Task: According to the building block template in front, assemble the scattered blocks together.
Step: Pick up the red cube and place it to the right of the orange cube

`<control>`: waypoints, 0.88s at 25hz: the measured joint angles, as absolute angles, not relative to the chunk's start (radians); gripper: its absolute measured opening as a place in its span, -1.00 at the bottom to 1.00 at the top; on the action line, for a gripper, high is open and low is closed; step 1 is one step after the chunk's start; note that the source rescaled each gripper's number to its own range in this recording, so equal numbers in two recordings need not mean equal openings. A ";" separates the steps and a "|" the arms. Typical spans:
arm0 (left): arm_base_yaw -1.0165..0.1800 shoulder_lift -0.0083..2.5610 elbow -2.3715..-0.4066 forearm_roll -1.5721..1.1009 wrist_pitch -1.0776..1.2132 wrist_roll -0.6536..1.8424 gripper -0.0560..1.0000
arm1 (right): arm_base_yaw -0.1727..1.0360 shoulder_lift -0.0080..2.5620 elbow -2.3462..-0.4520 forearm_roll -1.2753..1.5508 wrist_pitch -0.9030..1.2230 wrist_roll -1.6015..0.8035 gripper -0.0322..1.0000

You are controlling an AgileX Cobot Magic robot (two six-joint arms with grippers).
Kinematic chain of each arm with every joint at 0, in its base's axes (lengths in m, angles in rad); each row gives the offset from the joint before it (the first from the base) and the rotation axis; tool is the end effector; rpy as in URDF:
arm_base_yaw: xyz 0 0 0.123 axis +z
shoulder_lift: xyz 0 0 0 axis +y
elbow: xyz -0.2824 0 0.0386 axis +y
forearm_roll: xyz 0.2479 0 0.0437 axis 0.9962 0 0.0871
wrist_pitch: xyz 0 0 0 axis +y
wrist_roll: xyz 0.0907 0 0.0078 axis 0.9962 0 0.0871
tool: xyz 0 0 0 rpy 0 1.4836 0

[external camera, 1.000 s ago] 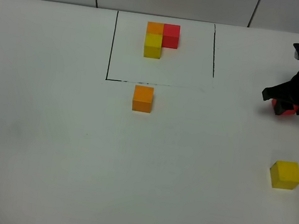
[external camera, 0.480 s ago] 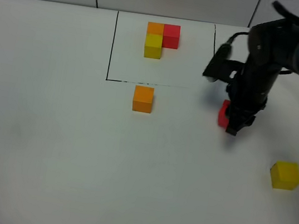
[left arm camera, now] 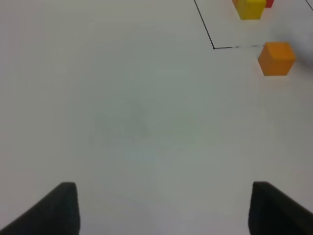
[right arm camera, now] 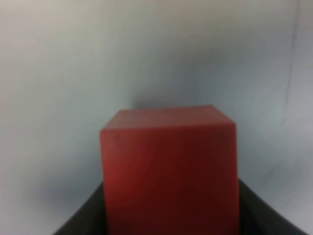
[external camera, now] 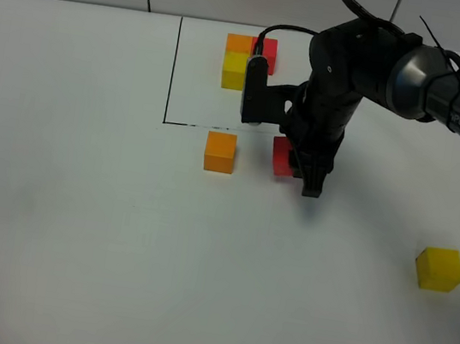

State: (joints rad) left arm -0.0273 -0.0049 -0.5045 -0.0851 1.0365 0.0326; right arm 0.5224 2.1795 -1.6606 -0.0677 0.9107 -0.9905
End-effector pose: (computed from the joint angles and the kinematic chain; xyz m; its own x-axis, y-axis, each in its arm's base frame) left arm -0.0055 -0.0065 0.2806 -0.4252 0.0008 -0.9051 0.0888 0.9952 -0.0408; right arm 0.3930 0.2206 0.1591 -0.0143 -0.9973 -0.0720 -0.9746 0.0301 -0.2220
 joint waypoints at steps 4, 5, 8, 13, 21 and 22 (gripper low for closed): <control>-0.027 -0.005 -0.504 -0.085 1.036 0.033 0.24 | 0.522 2.246 -1.728 0.005 0.958 -1.034 -0.93; -0.027 -0.005 -0.504 -0.085 1.036 0.033 0.24 | 0.522 2.260 -1.741 0.025 0.963 -1.038 -0.93; -0.027 -0.005 -0.504 -0.085 1.036 0.033 0.24 | 0.522 2.295 -1.780 0.062 0.971 -1.040 -0.93; -0.027 -0.005 -0.504 -0.085 1.036 0.033 0.24 | 0.522 2.324 -1.830 0.085 0.984 -1.041 -0.93; -0.027 -0.005 -0.504 -0.085 1.036 0.033 0.24 | 0.522 2.380 -1.899 0.095 1.011 -1.028 -0.93; -0.027 -0.005 -0.504 -0.085 1.036 0.033 0.24 | 0.522 2.385 -1.909 0.095 1.015 -1.023 -0.93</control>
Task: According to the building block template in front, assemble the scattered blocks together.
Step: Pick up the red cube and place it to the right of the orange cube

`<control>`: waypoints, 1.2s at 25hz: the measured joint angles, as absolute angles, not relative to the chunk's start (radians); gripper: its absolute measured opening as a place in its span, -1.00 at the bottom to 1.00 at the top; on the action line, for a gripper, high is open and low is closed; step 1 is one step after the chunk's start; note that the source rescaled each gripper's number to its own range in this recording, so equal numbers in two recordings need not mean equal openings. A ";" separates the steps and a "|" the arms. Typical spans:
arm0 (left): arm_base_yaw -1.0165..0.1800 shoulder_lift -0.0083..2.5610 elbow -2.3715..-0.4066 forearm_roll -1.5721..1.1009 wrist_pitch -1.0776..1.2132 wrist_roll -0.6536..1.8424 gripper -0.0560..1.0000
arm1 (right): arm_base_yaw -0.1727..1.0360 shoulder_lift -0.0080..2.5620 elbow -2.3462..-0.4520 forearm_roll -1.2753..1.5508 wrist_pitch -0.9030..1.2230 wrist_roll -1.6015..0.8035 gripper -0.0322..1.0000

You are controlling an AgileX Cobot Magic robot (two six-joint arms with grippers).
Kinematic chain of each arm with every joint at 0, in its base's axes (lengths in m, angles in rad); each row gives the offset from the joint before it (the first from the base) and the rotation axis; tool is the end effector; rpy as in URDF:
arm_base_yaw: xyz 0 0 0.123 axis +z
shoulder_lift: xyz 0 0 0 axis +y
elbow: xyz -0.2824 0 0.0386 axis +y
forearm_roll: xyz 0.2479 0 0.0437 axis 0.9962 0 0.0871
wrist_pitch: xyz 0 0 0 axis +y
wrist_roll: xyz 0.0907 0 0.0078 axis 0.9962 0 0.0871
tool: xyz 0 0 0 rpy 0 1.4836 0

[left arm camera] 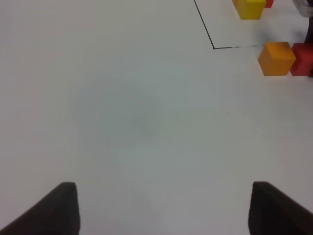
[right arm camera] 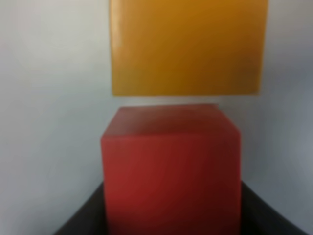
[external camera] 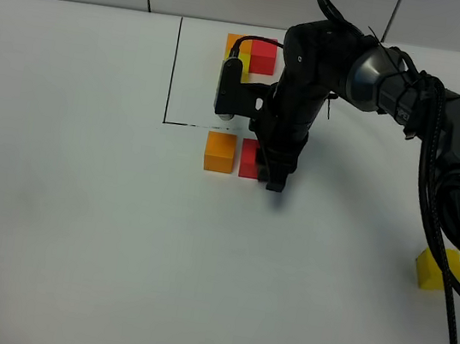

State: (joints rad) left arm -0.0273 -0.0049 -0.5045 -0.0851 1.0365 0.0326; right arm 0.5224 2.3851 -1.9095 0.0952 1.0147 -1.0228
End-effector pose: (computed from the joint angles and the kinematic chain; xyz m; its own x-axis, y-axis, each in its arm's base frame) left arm -0.0055 -0.0065 0.2806 -0.4252 0.0008 -0.9051 0.0888 0.9952 -0.0408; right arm 0.4188 0.2496 0.1246 -0.0605 -0.9851 -0.1609 -0.9926 0.0764 -0.0948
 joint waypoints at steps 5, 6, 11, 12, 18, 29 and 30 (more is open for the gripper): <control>-0.027 -0.005 -0.504 -0.085 1.036 0.033 0.24 | 0.522 2.393 -1.923 0.097 1.022 -1.014 -0.93; -0.027 -0.005 -0.504 -0.085 1.036 0.033 0.24 | 0.522 2.393 -1.923 0.097 1.022 -1.010 -0.93; -0.027 -0.005 -0.504 -0.085 1.036 0.033 0.24 | 0.523 2.393 -1.923 0.097 1.023 -0.984 -0.93; -0.027 -0.005 -0.504 -0.085 1.036 0.033 0.24 | 0.524 2.393 -1.923 0.097 1.023 -0.980 -0.93; -0.027 -0.005 -0.504 -0.085 1.036 0.033 0.24 | 0.526 2.397 -1.925 0.104 1.021 -0.971 -0.93; -0.027 -0.005 -0.504 -0.085 1.036 0.033 0.24 | 0.533 2.398 -1.926 0.105 1.021 -0.970 -0.93; -0.027 -0.005 -0.504 -0.085 1.036 0.033 0.24 | 0.533 2.398 -1.926 0.105 1.021 -0.969 -0.93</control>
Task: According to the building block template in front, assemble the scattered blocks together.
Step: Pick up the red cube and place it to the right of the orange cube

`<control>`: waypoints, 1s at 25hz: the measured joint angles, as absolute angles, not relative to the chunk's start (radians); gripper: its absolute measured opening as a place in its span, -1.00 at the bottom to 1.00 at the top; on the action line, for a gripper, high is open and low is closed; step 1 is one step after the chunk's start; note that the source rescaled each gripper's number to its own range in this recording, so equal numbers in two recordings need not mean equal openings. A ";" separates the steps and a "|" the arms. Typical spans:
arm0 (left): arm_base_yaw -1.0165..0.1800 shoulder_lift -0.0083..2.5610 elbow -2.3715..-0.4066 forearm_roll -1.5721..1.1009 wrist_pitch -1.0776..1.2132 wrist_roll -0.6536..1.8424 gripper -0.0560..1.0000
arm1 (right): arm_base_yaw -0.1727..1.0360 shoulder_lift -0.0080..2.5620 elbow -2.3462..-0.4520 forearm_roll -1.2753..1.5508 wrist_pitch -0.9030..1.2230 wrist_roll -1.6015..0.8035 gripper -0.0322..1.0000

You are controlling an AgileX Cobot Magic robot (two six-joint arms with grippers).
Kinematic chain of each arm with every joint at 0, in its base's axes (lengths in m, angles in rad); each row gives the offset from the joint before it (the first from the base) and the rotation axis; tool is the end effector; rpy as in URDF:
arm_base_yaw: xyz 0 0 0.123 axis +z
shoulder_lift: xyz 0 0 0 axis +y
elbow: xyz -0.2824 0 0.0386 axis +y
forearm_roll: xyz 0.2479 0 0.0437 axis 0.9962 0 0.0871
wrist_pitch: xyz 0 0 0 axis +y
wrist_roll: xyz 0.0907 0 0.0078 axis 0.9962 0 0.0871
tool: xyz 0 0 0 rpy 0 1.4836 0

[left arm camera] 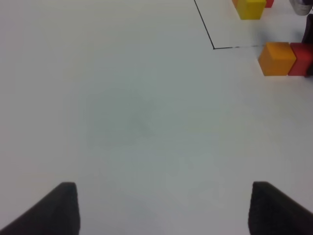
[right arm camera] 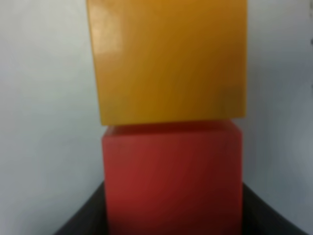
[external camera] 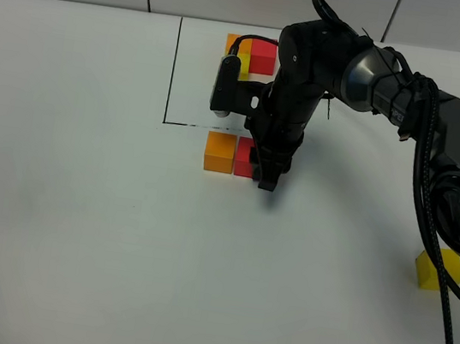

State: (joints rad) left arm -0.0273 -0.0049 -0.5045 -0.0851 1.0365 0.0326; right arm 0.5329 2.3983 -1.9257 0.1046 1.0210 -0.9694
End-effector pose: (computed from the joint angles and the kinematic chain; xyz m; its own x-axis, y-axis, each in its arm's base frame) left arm -0.0055 -0.0065 0.2806 -0.4252 0.0008 -0.9051 0.0888 0.9952 -0.0408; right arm 0.4176 0.2557 0.1223 -0.1072 -0.9794 -0.1709 -0.9895 0.1219 -0.0780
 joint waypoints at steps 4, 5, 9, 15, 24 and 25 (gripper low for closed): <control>-0.027 -0.005 -0.504 -0.085 1.036 0.033 0.24 | 0.533 2.398 -1.926 0.105 1.021 -0.971 -0.93; -0.027 -0.005 -0.504 -0.085 1.036 0.033 0.24 | 0.533 2.398 -1.926 0.105 1.021 -0.972 -0.93; -0.027 -0.005 -0.504 -0.085 1.036 0.033 0.24 | 0.533 2.398 -1.926 0.111 1.021 -0.980 -0.93; -0.027 -0.005 -0.504 -0.085 1.036 0.033 0.24 | 0.533 2.398 -1.926 0.119 1.018 -0.984 -0.93; -0.027 -0.005 -0.504 -0.085 1.036 0.033 0.24 | 0.534 2.398 -1.926 0.108 1.015 -1.031 -0.93; -0.027 -0.005 -0.504 -0.085 1.036 0.033 0.24 | 0.534 2.398 -1.926 0.106 1.015 -1.037 -0.93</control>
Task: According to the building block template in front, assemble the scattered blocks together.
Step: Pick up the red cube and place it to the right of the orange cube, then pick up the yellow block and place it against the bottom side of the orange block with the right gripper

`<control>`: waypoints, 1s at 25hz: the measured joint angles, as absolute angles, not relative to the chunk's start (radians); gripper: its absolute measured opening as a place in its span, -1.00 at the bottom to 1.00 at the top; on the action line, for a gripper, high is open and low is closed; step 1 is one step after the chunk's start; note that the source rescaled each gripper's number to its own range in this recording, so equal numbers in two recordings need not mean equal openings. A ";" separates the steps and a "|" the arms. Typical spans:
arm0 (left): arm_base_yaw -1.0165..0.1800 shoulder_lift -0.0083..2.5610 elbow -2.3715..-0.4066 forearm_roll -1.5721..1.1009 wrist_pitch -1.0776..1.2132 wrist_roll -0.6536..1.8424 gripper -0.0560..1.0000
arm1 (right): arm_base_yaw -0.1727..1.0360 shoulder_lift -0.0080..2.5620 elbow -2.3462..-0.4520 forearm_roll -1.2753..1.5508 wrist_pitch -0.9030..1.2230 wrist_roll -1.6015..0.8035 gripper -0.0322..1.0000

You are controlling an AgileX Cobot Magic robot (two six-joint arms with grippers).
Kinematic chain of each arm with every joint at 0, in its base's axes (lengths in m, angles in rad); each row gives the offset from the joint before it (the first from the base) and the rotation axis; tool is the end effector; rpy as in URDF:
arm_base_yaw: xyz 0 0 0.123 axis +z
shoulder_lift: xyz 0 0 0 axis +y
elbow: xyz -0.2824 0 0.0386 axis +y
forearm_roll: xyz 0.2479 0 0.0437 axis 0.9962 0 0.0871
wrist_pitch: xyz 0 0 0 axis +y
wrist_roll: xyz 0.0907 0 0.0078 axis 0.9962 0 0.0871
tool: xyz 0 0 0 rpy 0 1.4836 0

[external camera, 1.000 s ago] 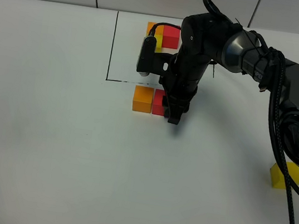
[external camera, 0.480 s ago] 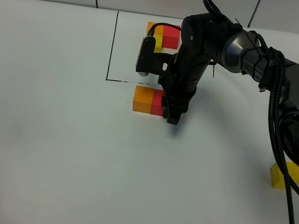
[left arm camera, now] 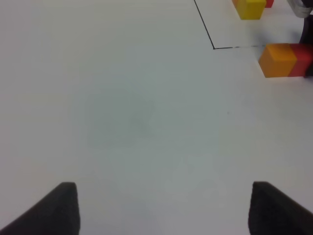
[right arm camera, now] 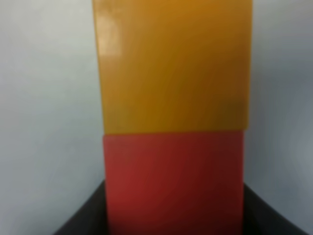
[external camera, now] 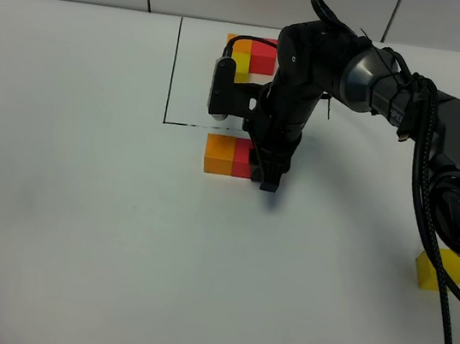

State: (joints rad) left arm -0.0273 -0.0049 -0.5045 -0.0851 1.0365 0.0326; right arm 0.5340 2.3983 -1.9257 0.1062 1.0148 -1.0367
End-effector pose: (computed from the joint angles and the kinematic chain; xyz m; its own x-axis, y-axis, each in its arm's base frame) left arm -0.0055 -0.0065 0.2806 -0.4252 0.0008 -0.9051 0.0888 0.9952 -0.0408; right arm 0.4177 0.2565 0.1224 -0.0397 -0.9847 -0.1696 -0.9940 0.0563 -0.0938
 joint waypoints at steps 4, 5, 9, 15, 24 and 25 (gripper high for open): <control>-0.027 -0.005 -0.504 -0.085 1.036 0.033 0.24 | 0.537 2.398 -1.926 0.102 1.013 -1.056 -0.93; -0.027 -0.005 -0.504 -0.085 1.036 0.033 0.24 | 0.537 2.398 -1.926 0.101 1.014 -1.057 -0.93; -0.027 -0.005 -0.504 -0.085 1.036 0.033 0.24 | 0.537 2.398 -1.926 0.101 1.014 -1.058 -0.93; -0.027 -0.005 -0.504 -0.085 1.036 0.033 0.24 | 0.538 2.398 -1.926 0.101 1.014 -1.059 -0.93; -0.027 -0.005 -0.504 -0.085 1.036 0.033 0.24 | 0.540 2.402 -1.925 0.080 1.014 -1.059 -0.50; -0.027 -0.005 -0.504 -0.085 1.036 0.033 0.24 | 0.540 2.402 -1.925 0.070 1.016 -1.058 -0.32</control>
